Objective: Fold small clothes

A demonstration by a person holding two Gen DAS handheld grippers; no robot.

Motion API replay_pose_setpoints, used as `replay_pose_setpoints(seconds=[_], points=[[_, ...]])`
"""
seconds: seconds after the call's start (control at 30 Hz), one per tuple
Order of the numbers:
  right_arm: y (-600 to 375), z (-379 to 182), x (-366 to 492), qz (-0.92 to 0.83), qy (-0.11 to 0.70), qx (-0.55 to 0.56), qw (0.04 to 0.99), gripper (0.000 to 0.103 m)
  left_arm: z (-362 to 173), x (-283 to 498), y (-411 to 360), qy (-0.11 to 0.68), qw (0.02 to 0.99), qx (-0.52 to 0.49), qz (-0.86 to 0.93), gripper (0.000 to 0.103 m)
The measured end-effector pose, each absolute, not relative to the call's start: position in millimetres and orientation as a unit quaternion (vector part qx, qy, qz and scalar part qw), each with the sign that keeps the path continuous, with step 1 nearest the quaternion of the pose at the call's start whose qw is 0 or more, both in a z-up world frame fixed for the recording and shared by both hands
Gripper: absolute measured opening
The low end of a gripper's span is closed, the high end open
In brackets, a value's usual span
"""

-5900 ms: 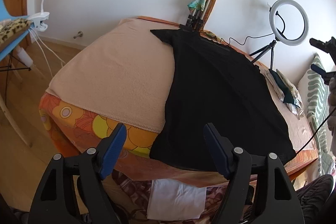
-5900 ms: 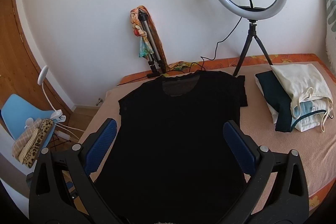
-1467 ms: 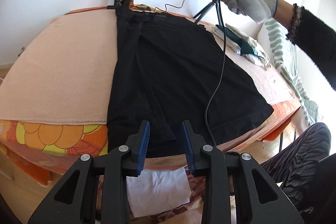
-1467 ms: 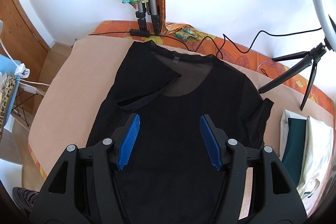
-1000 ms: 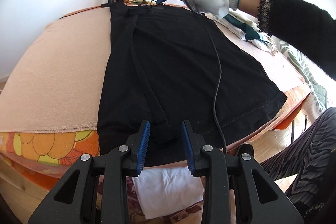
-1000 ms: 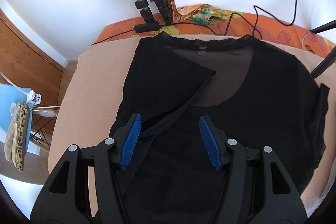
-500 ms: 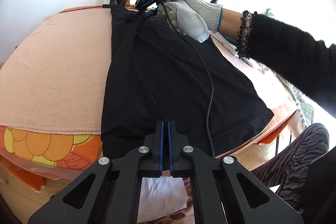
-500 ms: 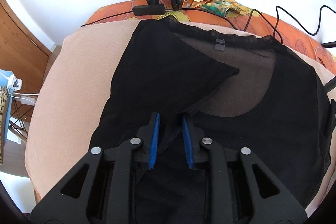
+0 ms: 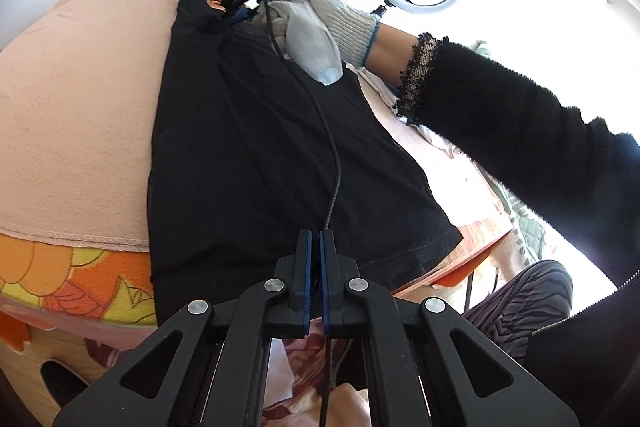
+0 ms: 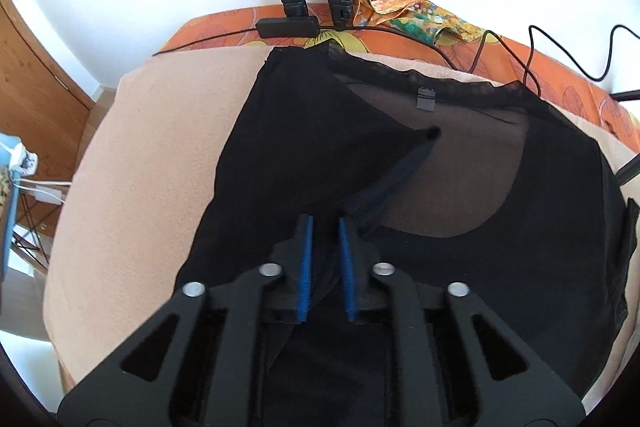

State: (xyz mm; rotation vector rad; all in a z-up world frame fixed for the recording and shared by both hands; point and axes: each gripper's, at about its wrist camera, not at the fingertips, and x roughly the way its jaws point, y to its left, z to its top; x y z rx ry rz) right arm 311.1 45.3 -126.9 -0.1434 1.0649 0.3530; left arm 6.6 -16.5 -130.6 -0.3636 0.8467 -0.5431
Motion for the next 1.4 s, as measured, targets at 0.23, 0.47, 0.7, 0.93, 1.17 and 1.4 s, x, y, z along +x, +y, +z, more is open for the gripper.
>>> replay_pose_setpoints(seconds=[0.23, 0.47, 0.7, 0.93, 1.17, 1.4], points=[[44.8, -129.0, 312.1, 0.134, 0.489, -0.102, 0.856, 0.003, -142.2, -1.4, -38.7, 0.431, 0.848, -0.134, -0.278, 0.002], [23.7, -104.2, 300.6, 0.139, 0.483, -0.068, 0.862, 0.021, -133.6, -20.0, -19.8, 0.436, 0.846, -0.138, -0.275, 0.009], [-21.3, -37.7, 251.1, 0.165, 0.437, -0.026, 0.884, 0.033, -103.5, -32.7, 4.7, 0.396, 0.881, -0.113, -0.232, 0.009], [-79.6, 21.4, 189.6, 0.184, 0.395, 0.015, 0.9, 0.041, -84.4, -35.4, 8.8, 0.356, 0.904, -0.107, -0.213, 0.009], [-145.5, 53.4, 132.5, 0.193, 0.375, 0.027, 0.906, 0.048, -73.7, -34.9, -20.3, 0.339, 0.907, -0.079, -0.236, 0.012], [-220.3, 67.4, 108.8, 0.169, 0.365, 0.044, 0.915, 0.055, -74.3, -25.7, -75.0, 0.346, 0.891, -0.07, -0.284, 0.02]])
